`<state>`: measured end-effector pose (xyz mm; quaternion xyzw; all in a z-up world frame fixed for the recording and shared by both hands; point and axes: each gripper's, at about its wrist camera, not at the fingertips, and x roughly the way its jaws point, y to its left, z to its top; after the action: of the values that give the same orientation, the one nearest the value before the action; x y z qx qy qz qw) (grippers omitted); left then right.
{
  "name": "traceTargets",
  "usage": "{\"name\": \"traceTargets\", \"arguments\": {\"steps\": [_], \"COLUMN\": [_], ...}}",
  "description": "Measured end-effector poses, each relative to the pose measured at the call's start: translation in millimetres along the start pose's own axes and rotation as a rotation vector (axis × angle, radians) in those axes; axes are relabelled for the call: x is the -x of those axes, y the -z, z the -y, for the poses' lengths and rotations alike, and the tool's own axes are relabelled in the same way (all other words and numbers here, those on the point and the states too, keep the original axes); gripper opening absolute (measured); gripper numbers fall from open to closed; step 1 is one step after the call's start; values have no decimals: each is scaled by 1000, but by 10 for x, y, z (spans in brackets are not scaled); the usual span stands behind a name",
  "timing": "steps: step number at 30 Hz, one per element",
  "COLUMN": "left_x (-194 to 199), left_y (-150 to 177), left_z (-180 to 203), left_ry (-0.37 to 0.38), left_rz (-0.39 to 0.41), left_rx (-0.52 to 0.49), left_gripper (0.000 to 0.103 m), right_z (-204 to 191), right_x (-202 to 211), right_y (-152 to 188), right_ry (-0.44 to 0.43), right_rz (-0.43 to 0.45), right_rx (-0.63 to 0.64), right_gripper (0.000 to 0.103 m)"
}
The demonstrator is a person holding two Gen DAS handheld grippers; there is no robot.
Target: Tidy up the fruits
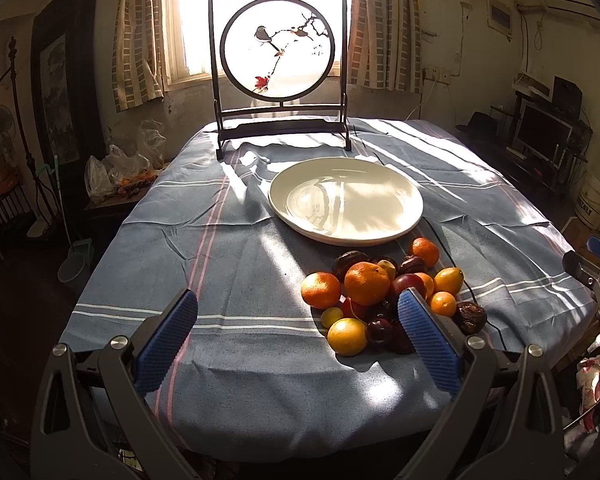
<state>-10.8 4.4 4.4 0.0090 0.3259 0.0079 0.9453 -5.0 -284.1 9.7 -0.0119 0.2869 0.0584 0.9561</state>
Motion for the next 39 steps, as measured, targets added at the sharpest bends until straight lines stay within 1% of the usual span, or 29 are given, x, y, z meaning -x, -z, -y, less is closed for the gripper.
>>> {"name": "traceTargets", "arguments": {"steps": [16,29,39], "left_x": [-57,-96,-107], "left_y": [39,93,119], "left_z": [-20,-3,-25], "left_ry": [-9,-11,-12], "left_rz": [-10,-17,-25], "left_rx": [2,-5,7], "left_gripper": [98,98,98], "right_z": [25,9,-12], "right_x": [-39,-57,-53], "right_y": [41,75,94], "right_ry": [-2,-21,-37], "right_rz": [-11,-19,-22], "right_rx": [-8,-10,-14], "right_gripper": [100,100,100]}}
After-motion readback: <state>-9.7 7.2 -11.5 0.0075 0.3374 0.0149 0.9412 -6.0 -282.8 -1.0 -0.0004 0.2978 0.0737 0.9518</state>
